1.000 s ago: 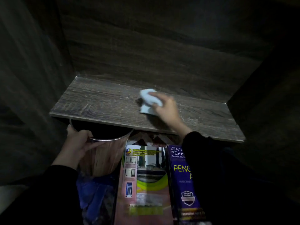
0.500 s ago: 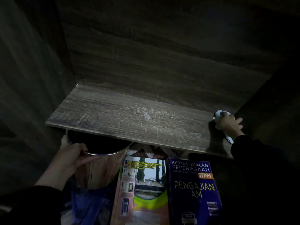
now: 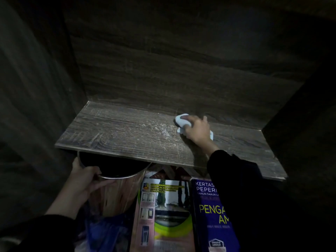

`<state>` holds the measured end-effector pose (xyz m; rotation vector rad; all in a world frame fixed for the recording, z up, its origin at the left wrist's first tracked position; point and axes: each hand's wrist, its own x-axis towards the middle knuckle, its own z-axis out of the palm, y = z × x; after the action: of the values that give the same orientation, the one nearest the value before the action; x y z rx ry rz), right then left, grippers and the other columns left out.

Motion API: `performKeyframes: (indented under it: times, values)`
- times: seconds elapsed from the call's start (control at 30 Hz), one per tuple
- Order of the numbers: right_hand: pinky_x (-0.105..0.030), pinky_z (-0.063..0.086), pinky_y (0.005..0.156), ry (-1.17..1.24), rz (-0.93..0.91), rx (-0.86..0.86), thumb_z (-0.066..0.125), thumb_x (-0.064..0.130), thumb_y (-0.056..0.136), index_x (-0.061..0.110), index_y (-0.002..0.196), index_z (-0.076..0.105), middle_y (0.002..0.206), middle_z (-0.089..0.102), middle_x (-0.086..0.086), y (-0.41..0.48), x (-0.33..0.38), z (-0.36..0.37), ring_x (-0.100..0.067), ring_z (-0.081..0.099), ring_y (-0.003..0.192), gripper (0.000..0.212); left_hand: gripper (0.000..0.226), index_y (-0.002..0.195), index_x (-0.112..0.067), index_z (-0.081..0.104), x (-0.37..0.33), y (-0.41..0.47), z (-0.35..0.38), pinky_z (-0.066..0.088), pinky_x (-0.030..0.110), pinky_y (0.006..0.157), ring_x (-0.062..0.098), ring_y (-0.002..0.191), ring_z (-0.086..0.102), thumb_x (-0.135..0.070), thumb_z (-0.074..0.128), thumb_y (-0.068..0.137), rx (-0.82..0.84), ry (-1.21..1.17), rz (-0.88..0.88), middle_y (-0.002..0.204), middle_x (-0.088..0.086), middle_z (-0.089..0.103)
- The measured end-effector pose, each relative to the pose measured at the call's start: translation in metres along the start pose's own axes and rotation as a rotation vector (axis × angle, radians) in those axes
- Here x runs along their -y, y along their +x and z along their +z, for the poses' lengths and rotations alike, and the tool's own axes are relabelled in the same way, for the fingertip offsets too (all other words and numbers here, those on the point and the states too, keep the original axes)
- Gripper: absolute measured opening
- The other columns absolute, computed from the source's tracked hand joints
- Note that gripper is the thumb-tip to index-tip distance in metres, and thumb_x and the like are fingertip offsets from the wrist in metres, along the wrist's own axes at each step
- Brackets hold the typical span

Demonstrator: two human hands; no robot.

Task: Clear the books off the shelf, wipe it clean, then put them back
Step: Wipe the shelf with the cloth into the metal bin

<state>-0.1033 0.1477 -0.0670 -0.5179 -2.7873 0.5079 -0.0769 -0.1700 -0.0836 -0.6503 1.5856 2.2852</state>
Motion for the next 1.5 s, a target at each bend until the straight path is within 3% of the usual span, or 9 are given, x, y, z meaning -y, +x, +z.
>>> performKeyframes:
  times: [0.13, 0.2, 0.3, 0.5, 0.77, 0.9, 1.07, 1.33, 1.5]
  values:
    - [-0.039, 0.032, 0.095, 0.023, 0.288, -0.319, 0.049, 0.025, 0.086, 0.024, 0.126, 0.06, 0.135, 0.055, -0.004, -0.005, -0.033, -0.018, -0.036, 0.04, 0.116, 0.041, 0.069, 0.139, -0.014, 0.031, 0.001, 0.001, 0.0, 0.052, 0.041, 0.037, 0.034, 0.102, 0.044, 0.025, 0.029, 0.082, 0.009, -0.009, 0.0, 0.123, 0.005, 0.039]
    - [-0.044, 0.029, 0.098, -0.075, 0.504, -0.253, 0.05, 0.025, 0.09, 0.021, 0.133, 0.05, 0.143, 0.042, -0.012, -0.006, -0.037, -0.016, -0.04, 0.032, 0.124, 0.043, 0.069, 0.138, -0.014, 0.033, 0.002, 0.003, -0.002, 0.053, 0.042, 0.039, 0.035, 0.104, 0.044, 0.025, 0.029, 0.081, 0.012, -0.006, -0.003, 0.123, 0.006, 0.04]
    - [-0.048, 0.022, 0.104, -0.136, 0.569, -0.15, 0.049, 0.028, 0.092, 0.013, 0.139, 0.039, 0.148, 0.025, -0.024, -0.003, -0.017, 0.005, -0.04, 0.022, 0.133, 0.051, 0.065, 0.126, -0.019, 0.039, 0.003, 0.004, -0.005, 0.053, 0.042, 0.039, 0.035, 0.103, 0.047, 0.025, 0.029, 0.08, 0.025, -0.002, -0.003, 0.123, 0.007, 0.043]
    - [-0.049, 0.013, 0.111, -0.121, 0.496, 0.012, 0.037, 0.032, 0.096, 0.007, 0.147, 0.023, 0.152, 0.013, -0.026, 0.008, 0.082, 0.049, -0.037, 0.011, 0.14, 0.058, 0.061, 0.124, -0.016, 0.039, 0.002, 0.005, -0.007, 0.052, 0.038, 0.037, 0.034, 0.092, 0.052, 0.025, 0.031, 0.079, 0.026, 0.021, -0.031, 0.124, 0.014, 0.045]
    - [-0.047, 0.026, 0.105, -0.121, 0.002, 0.229, 0.043, 0.036, 0.093, 0.024, 0.136, 0.046, 0.141, 0.041, -0.012, 0.022, 0.119, 0.047, -0.037, 0.029, 0.13, 0.044, 0.066, 0.132, -0.014, 0.036, 0.001, 0.003, -0.007, 0.054, 0.045, 0.043, 0.026, 0.084, 0.053, 0.025, 0.031, 0.079, 0.04, 0.031, -0.013, 0.118, 0.009, 0.047]
    - [-0.043, 0.03, 0.103, -0.023, 0.245, 0.011, 0.041, 0.03, 0.094, 0.028, 0.132, 0.054, 0.137, 0.047, -0.014, 0.008, 0.075, 0.018, -0.038, 0.033, 0.126, 0.04, 0.062, 0.122, -0.021, 0.038, 0.0, -0.001, -0.007, 0.054, 0.043, 0.043, 0.025, 0.088, 0.052, 0.024, 0.031, 0.08, 0.046, 0.014, -0.013, 0.113, 0.003, 0.046]
    - [-0.05, 0.023, 0.107, -0.129, 0.451, 0.064, 0.041, 0.035, 0.095, 0.016, 0.135, 0.05, 0.147, 0.034, -0.01, 0.011, 0.066, 0.015, -0.037, 0.021, 0.136, 0.045, 0.068, 0.127, -0.025, 0.037, 0.002, 0.001, -0.009, 0.055, 0.045, 0.046, 0.022, 0.088, 0.052, 0.023, 0.03, 0.08, 0.049, 0.015, -0.011, 0.114, -0.001, 0.046]
    - [-0.048, 0.025, 0.105, -0.186, 0.288, 0.192, 0.042, 0.027, 0.094, 0.014, 0.134, 0.049, 0.147, 0.028, -0.008, 0.03, 0.155, 0.049, -0.034, 0.023, 0.133, 0.042, 0.072, 0.133, -0.026, 0.035, 0.0, 0.0, -0.01, 0.054, 0.046, 0.045, 0.024, 0.085, 0.054, 0.023, 0.031, 0.081, 0.059, -0.028, -0.022, 0.118, 0.003, 0.047]
    - [-0.049, 0.025, 0.109, -0.009, 0.034, 0.364, 0.044, 0.032, 0.094, 0.029, 0.134, 0.053, 0.15, 0.028, -0.009, 0.034, 0.151, 0.038, -0.039, 0.022, 0.135, 0.041, 0.077, 0.141, -0.025, 0.032, 0.004, 0.005, -0.015, 0.055, 0.044, 0.044, 0.037, 0.108, 0.052, 0.022, 0.034, 0.081, 0.042, -0.03, -0.042, 0.133, 0.01, 0.046]
